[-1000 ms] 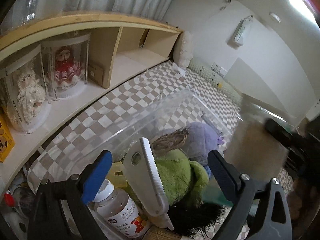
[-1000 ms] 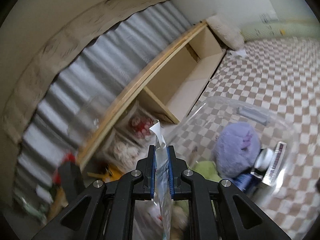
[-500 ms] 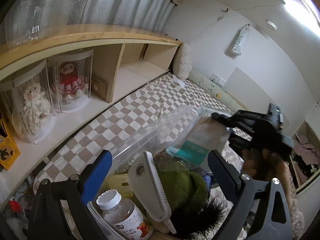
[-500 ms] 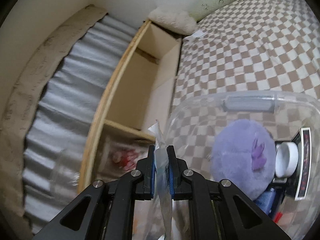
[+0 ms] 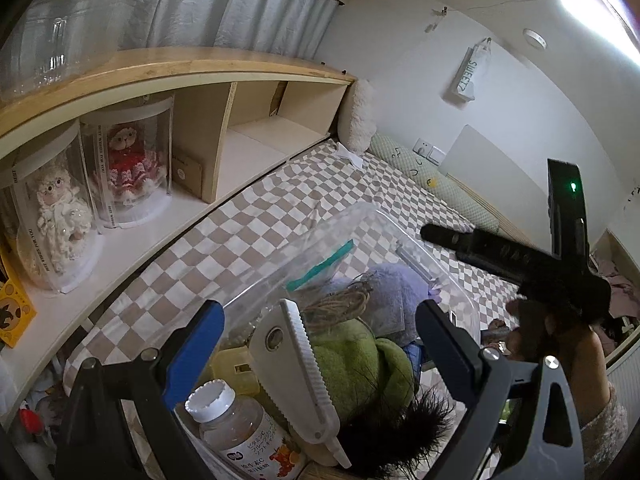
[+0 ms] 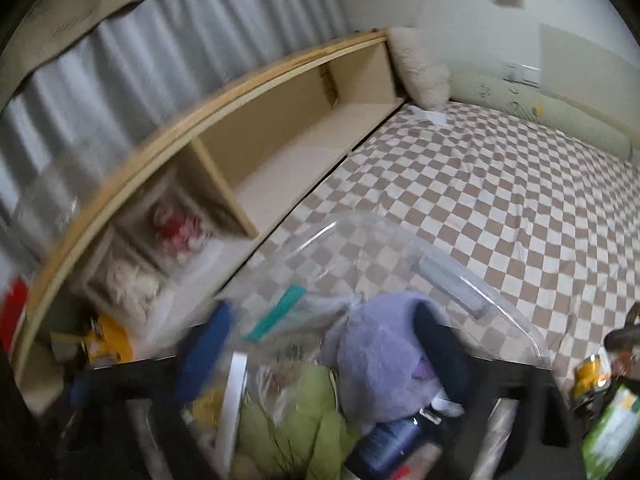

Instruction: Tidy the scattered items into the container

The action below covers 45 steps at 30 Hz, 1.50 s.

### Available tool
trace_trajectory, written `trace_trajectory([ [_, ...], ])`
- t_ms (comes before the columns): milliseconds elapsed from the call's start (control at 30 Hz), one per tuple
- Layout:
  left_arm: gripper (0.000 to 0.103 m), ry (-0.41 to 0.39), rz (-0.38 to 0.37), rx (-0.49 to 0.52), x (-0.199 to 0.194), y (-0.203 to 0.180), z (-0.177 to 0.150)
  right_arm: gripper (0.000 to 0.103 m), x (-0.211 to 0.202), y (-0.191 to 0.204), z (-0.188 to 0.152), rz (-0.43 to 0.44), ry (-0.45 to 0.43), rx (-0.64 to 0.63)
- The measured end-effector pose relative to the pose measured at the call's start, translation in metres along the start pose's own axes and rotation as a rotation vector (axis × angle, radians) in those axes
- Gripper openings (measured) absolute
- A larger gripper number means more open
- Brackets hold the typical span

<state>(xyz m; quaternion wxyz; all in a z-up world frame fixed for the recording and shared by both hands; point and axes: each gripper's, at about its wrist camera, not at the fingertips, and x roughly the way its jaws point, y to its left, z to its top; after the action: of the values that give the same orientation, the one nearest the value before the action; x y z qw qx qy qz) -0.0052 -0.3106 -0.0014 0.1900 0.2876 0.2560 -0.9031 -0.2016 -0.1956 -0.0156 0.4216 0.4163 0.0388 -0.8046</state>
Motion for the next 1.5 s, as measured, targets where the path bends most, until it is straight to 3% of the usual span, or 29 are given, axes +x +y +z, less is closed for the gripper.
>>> trace_trajectory([
  [33, 0.097, -0.002, 0.002, -0.002, 0.000, 0.000, 0.000, 0.052, 0.002, 0.001, -0.003, 0.012, 0.015, -0.010],
  [100, 0.097, -0.003, 0.005, -0.009, -0.001, 0.001, -0.001, 0.047, 0.004, 0.003, -0.006, 0.045, 0.035, -0.032],
  [333, 0.097, -0.003, 0.015, -0.016, 0.000, 0.005, 0.001, 0.046, 0.006, 0.020, -0.023, 0.072, 0.081, -0.130],
  [600, 0.097, 0.000, 0.040, 0.012, -0.001, -0.008, -0.004, 0.047, -0.042, 0.017, -0.034, 0.114, 0.045, -0.131],
  [667, 0.097, -0.002, 0.038, 0.009, -0.002, -0.009, -0.004, 0.062, -0.048, 0.013, -0.035, 0.120, 0.034, -0.107],
  [700, 0.097, -0.005, 0.038, 0.005, -0.004, -0.010, -0.004, 0.075, -0.049, 0.010, -0.036, 0.127, 0.036, -0.084],
  [833, 0.097, -0.012, 0.040, -0.004, -0.007, -0.011, -0.003, 0.076, -0.048, 0.000, -0.043, 0.168, 0.078, -0.015],
  [1167, 0.097, -0.015, 0.024, 0.019, -0.015, -0.037, -0.012, 0.076, -0.079, -0.022, -0.081, 0.176, 0.070, 0.053],
  [1300, 0.103, -0.042, 0.037, 0.054, -0.025, -0.050, -0.017, 0.095, -0.097, -0.031, -0.087, 0.154, 0.016, 0.075],
  [1500, 0.103, -0.062, 0.055, 0.100, -0.038, -0.069, -0.023, 0.103, -0.128, -0.044, -0.095, 0.157, -0.069, 0.121],
])
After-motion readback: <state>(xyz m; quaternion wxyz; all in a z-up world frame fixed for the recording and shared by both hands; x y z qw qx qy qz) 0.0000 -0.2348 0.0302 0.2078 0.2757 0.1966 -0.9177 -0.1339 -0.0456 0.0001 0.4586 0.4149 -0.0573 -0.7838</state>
